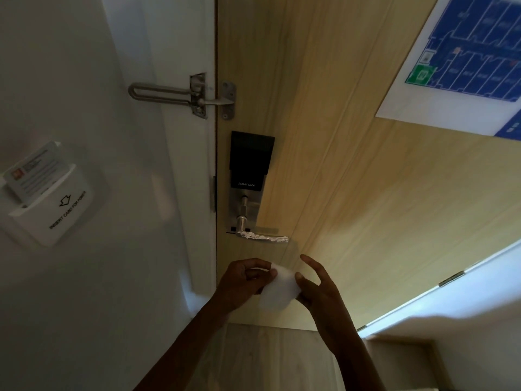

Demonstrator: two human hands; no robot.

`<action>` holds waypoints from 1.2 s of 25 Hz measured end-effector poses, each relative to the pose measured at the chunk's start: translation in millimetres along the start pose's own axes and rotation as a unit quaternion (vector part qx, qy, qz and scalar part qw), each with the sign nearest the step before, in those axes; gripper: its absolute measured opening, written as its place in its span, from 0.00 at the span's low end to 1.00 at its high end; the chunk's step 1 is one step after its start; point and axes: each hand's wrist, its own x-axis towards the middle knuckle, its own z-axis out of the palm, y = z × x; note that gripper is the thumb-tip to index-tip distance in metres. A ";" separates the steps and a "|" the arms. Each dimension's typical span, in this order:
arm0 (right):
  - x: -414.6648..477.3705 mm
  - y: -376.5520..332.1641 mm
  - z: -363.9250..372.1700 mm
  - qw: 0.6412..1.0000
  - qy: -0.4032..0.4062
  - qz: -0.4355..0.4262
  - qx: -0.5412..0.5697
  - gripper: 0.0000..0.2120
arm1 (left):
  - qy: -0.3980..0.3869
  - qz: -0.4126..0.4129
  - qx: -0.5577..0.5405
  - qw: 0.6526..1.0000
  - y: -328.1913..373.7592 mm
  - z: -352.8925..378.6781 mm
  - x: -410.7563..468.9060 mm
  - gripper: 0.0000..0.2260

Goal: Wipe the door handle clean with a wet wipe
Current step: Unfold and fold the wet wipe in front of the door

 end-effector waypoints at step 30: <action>10.3 -7.3 1.7 0.978 -0.043 -0.035 -0.200 0.17 | -0.044 0.085 0.134 0.986 14.2 -18.6 1.1 0.09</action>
